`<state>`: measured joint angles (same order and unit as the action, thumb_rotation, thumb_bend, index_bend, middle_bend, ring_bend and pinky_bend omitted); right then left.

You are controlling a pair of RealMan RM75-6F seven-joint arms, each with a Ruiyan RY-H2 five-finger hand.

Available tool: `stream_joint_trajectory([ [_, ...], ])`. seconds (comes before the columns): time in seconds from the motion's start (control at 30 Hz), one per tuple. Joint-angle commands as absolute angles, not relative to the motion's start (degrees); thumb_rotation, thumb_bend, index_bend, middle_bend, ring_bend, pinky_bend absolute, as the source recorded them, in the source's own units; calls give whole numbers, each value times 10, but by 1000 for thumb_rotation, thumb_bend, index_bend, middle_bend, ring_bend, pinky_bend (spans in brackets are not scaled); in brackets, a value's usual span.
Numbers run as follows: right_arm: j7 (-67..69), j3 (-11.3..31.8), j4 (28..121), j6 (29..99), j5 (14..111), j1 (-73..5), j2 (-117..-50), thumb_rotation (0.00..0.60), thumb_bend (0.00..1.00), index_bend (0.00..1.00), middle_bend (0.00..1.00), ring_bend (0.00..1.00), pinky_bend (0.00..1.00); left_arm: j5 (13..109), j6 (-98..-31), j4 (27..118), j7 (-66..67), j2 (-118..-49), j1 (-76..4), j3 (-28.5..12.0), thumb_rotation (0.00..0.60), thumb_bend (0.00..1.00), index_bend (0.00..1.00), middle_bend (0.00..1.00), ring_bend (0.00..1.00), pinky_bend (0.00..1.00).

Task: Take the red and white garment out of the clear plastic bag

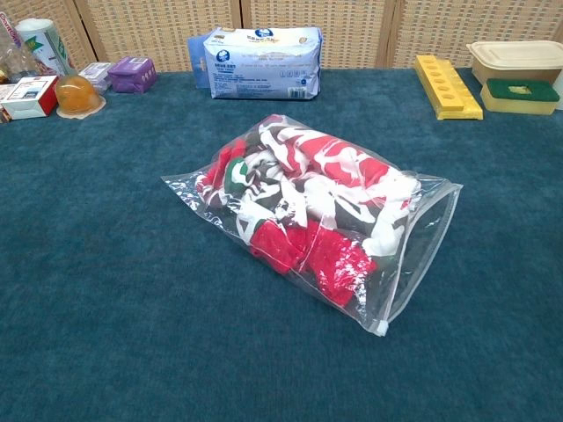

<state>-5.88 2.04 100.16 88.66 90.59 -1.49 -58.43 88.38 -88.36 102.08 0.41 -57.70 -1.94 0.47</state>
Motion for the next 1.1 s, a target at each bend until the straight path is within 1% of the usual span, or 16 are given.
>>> stream_joint_trajectory([
  [0.03, -60, 21, 1003, 885, 905, -16, -585, 600, 164, 349, 329, 336, 328, 882, -879, 1021, 5, -577, -21, 4, 600, 12, 0, 35, 0, 113],
  [0.2, -60, 21, 1003, 887, 905, -15, -585, 600, 164, 349, 328, 335, 328, 888, -870, 1024, 1, -572, -26, 7, 600, 12, 0, 35, 0, 113],
  [0.3, -57, 22, 1002, 889, 903, -13, -585, 600, 164, 349, 328, 335, 328, 917, -859, 1032, 8, -556, -41, 6, 600, 11, 0, 35, 0, 113],
  [0.47, -48, 20, 996, 893, 906, -10, -587, 600, 165, 349, 328, 335, 328, 950, -781, 1072, 21, -511, -103, 1, 600, 12, 7, 35, 0, 113],
  [0.5, -44, 20, 993, 896, 905, -8, -587, 600, 165, 349, 328, 335, 328, 961, -752, 1086, 28, -501, -126, -4, 600, 11, 7, 35, 0, 113],
  [0.6, -41, 19, 990, 898, 906, -7, -587, 600, 164, 349, 328, 335, 328, 959, -726, 1098, 32, -493, -144, -9, 600, 11, 8, 35, 0, 113],
  [0.73, -31, 17, 982, 902, 906, -3, -588, 600, 164, 349, 328, 335, 328, 954, -650, 1130, 57, -479, -200, -26, 600, 11, 7, 35, 0, 113],
  [0.9, -15, 15, 968, 906, 909, 1, -589, 600, 164, 349, 328, 334, 328, 905, -512, 1155, 100, -489, -302, -66, 600, 8, 4, 35, 0, 113],
  [1.0, -5, 14, 960, 907, 912, 1, -589, 600, 164, 349, 328, 334, 328, 847, -418, 1143, 144, -523, -381, -99, 600, 4, 0, 35, 0, 104],
  [1.03, -2, 14, 957, 907, 913, 1, -589, 600, 164, 349, 328, 335, 328, 819, -384, 1128, 163, -543, -413, -112, 600, 4, 0, 35, 0, 97],
  [1.1, 1, 13, 954, 907, 913, 2, -588, 600, 164, 349, 328, 335, 328, 778, -349, 1108, 190, -572, -452, -124, 600, 3, 0, 35, 0, 86],
])
